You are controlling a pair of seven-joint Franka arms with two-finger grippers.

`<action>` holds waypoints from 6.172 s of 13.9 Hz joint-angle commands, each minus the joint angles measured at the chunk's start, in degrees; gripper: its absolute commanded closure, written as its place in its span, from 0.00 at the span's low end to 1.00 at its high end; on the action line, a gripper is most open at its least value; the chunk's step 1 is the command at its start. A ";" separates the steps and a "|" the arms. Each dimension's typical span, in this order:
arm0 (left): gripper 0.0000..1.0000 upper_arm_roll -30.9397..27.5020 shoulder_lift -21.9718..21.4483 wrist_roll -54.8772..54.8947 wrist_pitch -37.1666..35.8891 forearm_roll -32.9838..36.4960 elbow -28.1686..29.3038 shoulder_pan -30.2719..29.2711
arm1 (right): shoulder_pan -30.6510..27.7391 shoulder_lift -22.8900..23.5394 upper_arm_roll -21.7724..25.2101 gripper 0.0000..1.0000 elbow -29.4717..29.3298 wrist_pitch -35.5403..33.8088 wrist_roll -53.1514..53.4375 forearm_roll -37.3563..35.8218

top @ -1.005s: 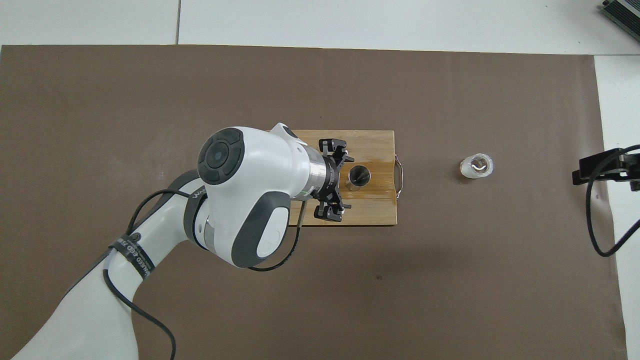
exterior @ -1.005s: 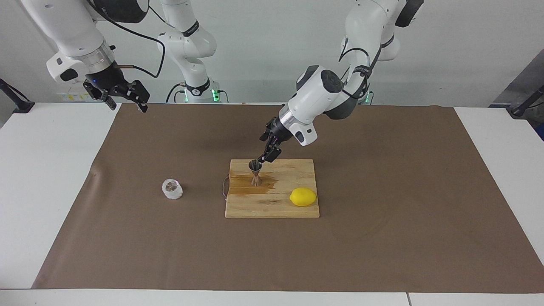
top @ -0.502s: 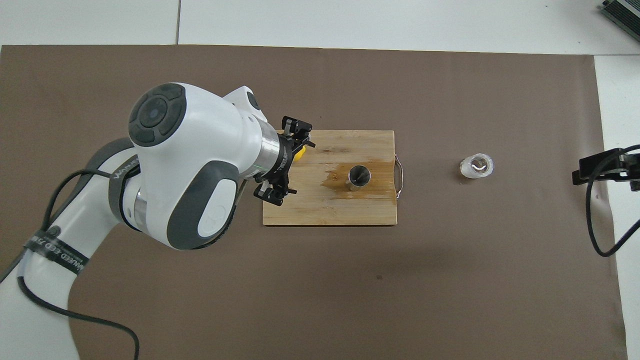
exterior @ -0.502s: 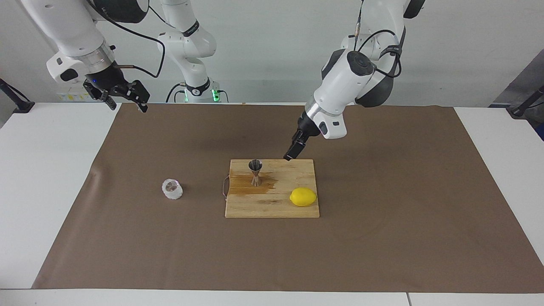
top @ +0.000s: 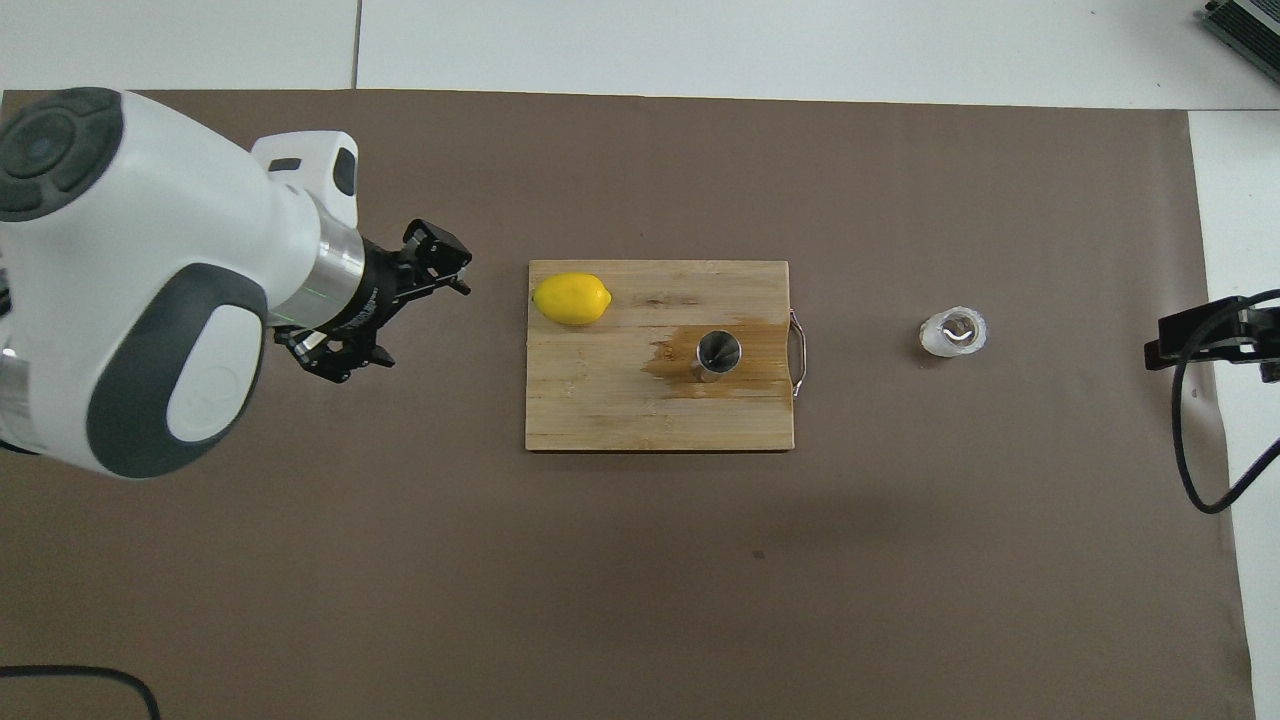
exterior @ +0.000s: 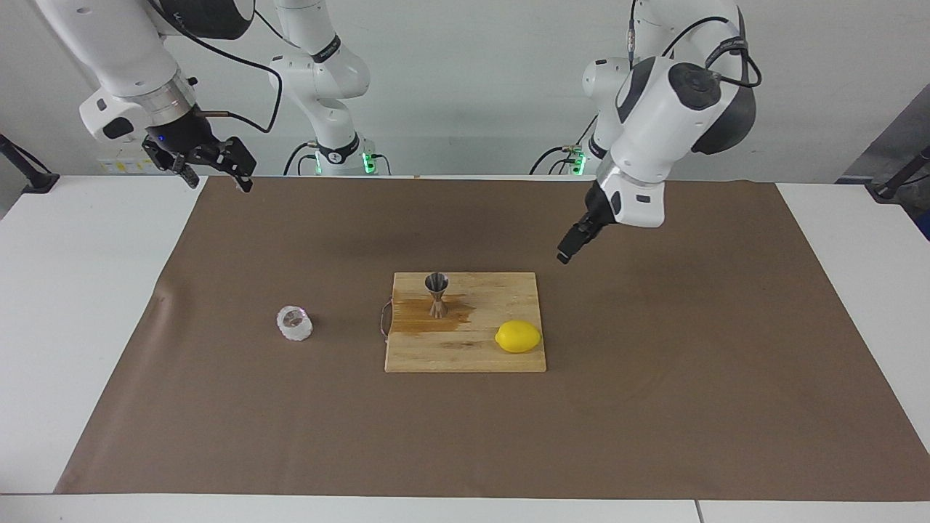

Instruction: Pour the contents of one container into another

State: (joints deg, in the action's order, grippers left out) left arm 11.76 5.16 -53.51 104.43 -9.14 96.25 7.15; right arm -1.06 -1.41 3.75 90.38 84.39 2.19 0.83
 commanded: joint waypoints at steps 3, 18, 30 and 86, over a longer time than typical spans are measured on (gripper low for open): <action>0.00 -8.67 -4.19 17.97 -4.84 2.73 0.26 -0.21 | 0.27 -0.88 0.39 0.00 0.59 -0.98 -0.52 0.31; 0.00 -6.93 -7.25 54.21 -16.45 9.76 -6.34 -7.33 | -1.14 -5.53 0.47 0.00 14.80 18.84 -67.16 0.14; 0.00 -7.54 -8.84 50.70 -12.93 9.49 -2.21 -6.28 | -6.40 10.62 0.39 0.00 21.86 33.03 -110.25 19.61; 0.00 -7.54 -9.02 50.17 -12.93 9.50 -2.12 -7.07 | 23.82 13.62 -0.14 0.52 16.58 41.82 -73.22 9.04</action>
State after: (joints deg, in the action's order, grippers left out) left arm 4.12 -2.18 -2.71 90.33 -0.24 92.20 0.36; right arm 21.68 12.44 3.60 107.14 125.69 -73.44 13.39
